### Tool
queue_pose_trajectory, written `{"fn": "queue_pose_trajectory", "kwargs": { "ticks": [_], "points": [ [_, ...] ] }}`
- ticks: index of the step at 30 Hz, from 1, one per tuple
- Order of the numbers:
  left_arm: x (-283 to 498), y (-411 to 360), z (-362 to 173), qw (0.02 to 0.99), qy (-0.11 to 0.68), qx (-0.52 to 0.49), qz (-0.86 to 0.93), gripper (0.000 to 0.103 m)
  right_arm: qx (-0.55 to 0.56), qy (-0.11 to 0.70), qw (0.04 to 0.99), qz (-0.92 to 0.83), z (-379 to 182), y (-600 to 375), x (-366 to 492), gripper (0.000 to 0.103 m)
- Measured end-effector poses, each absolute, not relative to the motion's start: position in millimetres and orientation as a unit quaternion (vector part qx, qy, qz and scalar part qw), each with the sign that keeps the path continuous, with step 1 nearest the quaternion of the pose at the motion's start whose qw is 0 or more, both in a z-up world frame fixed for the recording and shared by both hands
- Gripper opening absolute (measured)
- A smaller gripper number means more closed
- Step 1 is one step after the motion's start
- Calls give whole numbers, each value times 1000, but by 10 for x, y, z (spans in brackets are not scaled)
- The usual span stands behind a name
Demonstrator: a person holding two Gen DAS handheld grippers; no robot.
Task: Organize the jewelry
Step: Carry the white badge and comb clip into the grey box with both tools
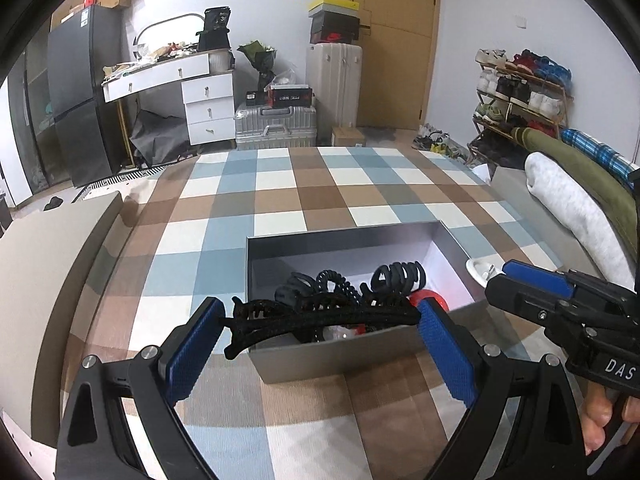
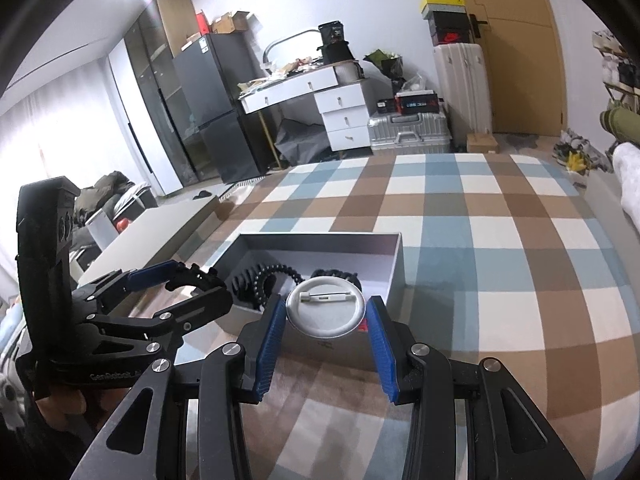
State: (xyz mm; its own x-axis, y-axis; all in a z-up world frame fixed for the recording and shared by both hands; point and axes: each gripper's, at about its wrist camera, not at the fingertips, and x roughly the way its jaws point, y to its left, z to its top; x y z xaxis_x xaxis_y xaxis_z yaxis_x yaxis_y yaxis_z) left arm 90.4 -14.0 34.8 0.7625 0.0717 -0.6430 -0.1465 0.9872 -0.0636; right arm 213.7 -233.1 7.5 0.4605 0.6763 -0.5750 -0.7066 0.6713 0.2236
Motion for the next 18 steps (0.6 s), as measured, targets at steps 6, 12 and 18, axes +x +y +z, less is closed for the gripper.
{"fn": "queue_pose_trajectory", "kwargs": {
  "ticks": [6,12,18],
  "points": [
    [984,-118,300,936,342,-59,59,94,-8,330,853,404,67,-2268,2211,41],
    [1045,-104,251,934,346,-61,59,94,-1,339,850,403,26,-2188,2274,40],
    [1063,-115,252,936,343,-53,61,94,-2,344,850,399,-28,-2157,2303,40]
  ]
}}
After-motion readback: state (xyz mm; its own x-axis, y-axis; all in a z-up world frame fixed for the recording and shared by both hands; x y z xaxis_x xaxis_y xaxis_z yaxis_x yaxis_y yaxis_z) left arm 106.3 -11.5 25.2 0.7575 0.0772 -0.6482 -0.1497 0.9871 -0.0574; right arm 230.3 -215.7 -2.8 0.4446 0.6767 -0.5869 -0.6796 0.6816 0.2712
